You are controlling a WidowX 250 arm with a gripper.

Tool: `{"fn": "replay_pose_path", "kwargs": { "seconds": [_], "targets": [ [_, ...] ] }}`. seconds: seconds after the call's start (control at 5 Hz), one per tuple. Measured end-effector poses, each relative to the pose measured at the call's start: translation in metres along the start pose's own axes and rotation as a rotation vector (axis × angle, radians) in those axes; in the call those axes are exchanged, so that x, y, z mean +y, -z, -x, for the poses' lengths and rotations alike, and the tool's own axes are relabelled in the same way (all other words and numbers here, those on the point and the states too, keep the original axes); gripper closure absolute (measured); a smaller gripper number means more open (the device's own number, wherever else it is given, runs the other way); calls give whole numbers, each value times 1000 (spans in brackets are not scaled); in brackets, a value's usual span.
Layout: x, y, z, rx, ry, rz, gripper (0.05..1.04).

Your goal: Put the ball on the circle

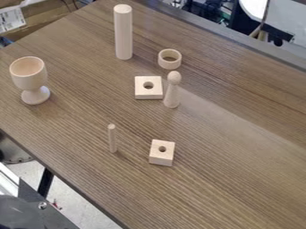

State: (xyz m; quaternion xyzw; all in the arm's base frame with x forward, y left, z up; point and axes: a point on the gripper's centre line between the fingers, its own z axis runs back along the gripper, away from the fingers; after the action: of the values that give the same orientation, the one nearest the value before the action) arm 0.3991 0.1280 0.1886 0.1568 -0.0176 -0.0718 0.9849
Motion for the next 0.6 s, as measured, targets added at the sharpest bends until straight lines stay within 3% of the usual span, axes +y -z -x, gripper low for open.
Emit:
{"fn": "replay_pose_path", "kwargs": {
  "seconds": [0.2,0.4,0.6],
  "targets": [
    [-10,-6,-28,47,108,-16,355],
    [-28,8,-39,13,177,65,355],
    [-45,55,-26,101,198,136,355]
  ]
}}
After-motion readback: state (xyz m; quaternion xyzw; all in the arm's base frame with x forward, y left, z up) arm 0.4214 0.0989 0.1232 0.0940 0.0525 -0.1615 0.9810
